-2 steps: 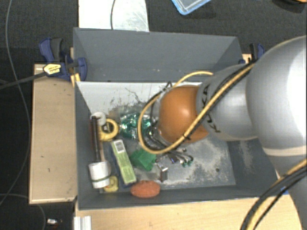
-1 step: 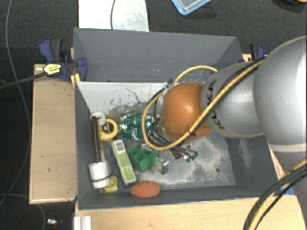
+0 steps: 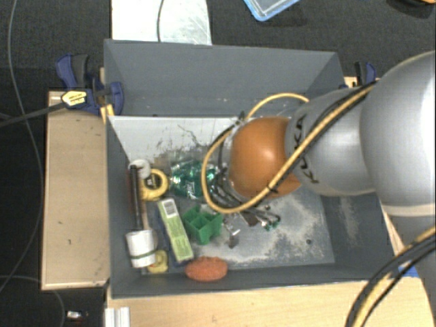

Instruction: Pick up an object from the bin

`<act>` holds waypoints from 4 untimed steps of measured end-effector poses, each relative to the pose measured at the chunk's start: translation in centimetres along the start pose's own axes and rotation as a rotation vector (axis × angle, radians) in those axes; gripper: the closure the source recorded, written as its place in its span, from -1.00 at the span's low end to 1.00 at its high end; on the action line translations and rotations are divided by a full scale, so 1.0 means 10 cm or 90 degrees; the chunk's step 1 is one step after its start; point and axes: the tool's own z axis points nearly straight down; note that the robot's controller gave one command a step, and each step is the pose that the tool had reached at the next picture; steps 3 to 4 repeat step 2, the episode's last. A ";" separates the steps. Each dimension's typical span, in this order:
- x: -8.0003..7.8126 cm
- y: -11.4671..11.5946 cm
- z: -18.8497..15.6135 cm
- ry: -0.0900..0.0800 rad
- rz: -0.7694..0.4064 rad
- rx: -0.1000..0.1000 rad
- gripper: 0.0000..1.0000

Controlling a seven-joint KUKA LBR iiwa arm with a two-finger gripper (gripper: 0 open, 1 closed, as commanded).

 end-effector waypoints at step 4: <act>0.07 -0.02 -1.62 0.005 0.026 -0.002 1.00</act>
Offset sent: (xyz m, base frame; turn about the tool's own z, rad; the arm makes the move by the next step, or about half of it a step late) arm -0.0113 -0.0087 0.1947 0.0679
